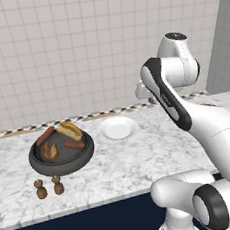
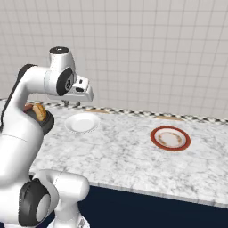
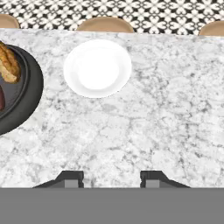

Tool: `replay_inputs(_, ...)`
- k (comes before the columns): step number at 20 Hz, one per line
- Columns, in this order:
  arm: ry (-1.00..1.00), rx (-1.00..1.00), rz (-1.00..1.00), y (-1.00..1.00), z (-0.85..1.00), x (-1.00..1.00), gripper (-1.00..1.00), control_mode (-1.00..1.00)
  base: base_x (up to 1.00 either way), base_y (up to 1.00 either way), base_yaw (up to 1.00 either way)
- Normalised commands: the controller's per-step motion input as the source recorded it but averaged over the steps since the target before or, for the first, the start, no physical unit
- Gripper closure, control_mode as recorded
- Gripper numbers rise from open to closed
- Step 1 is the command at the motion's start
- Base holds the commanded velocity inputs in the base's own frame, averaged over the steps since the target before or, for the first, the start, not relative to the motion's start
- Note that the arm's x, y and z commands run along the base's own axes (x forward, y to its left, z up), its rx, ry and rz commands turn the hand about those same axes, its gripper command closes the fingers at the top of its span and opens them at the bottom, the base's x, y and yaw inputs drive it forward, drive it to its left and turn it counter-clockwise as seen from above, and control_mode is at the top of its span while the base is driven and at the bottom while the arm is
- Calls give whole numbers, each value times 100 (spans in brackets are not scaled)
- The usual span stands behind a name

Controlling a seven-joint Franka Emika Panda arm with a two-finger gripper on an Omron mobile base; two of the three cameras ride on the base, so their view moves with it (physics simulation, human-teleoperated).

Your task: Place one bun and one sausage from the bowl on each plate.

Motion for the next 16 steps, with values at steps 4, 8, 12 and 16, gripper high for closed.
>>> replay_inputs(4,-1,-3,3,64,-6,20,-100,-100,0,0,0)
replay_inputs(8,-4,-10,28,100,0,40,-100,-100,0,0,0)
replay_inputs(12,0,-1,37,100,-13,68,-100,-100,0,0,0)
replay_inputs(16,2,-10,33,100,-41,64,-100,-100,0,0,0)
